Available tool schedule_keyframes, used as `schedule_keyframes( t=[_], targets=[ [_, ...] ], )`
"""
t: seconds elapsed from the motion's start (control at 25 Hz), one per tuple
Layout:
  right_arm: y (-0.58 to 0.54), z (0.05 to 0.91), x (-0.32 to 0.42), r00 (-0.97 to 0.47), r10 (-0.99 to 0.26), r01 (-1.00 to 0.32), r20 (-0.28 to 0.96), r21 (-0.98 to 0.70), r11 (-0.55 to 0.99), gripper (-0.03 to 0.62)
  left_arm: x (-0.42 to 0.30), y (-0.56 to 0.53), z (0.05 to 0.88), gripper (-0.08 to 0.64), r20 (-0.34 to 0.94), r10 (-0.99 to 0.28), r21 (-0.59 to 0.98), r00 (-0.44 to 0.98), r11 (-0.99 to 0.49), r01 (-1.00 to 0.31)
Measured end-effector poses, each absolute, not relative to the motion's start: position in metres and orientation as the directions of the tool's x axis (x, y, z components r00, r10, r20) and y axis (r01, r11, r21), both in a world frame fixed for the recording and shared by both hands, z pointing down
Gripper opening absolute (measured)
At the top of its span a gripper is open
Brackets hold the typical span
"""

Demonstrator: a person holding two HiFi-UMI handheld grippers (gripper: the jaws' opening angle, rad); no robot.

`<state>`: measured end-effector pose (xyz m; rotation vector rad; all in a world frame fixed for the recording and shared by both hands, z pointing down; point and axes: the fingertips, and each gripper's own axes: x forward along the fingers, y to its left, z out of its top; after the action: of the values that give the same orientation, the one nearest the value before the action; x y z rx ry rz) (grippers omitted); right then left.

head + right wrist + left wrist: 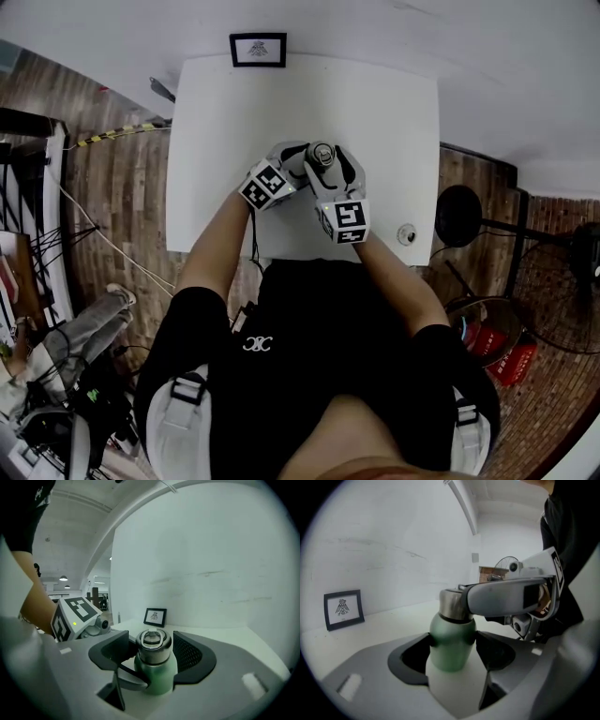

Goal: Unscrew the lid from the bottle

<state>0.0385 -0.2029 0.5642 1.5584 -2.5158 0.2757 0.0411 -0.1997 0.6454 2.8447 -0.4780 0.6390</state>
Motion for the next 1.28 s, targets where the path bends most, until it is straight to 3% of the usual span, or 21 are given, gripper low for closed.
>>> schedule_keyframes(
  t=[0.2,0.48,0.64,0.84,1.12,1.28],
  targets=[
    [-0.207,0.567,0.041,-0.402,-0.879,-0.914,0.254,-0.049,0.404,0.236,0.041,-0.2,0.646,0.362,0.448,-0.273,0.111,0.851,-0.928,-0.356],
    [-0.207,0.568,0.04,-0.571,-0.774,-0.812,0.274,-0.054,0.581,0.235,0.041,-0.199,0.648,0.361,0.448,-0.273,0.107,0.851,-0.929,-0.354],
    [-0.207,0.567,0.038,-0.73,-0.613,-0.655,0.302,-0.054,0.754,0.235,0.041,-0.201,0.646,0.361,0.447,-0.27,0.105,0.853,-0.931,-0.35],
    [-0.207,0.575,0.036,-0.86,-0.332,-0.369,0.388,-0.024,0.929,0.235,0.044,-0.203,0.65,0.36,0.451,-0.267,0.107,0.852,-0.931,-0.348],
    [-0.197,0.572,0.031,-0.855,0.014,-0.011,0.518,-0.045,0.999,0.235,0.042,-0.197,0.643,0.36,0.45,-0.267,0.1,0.852,-0.933,-0.345],
    [-0.195,0.574,0.03,-0.804,0.091,0.072,0.587,-0.055,0.996,0.235,0.041,-0.196,0.641,0.36,0.449,-0.262,0.096,0.854,-0.936,-0.338]
  ],
)
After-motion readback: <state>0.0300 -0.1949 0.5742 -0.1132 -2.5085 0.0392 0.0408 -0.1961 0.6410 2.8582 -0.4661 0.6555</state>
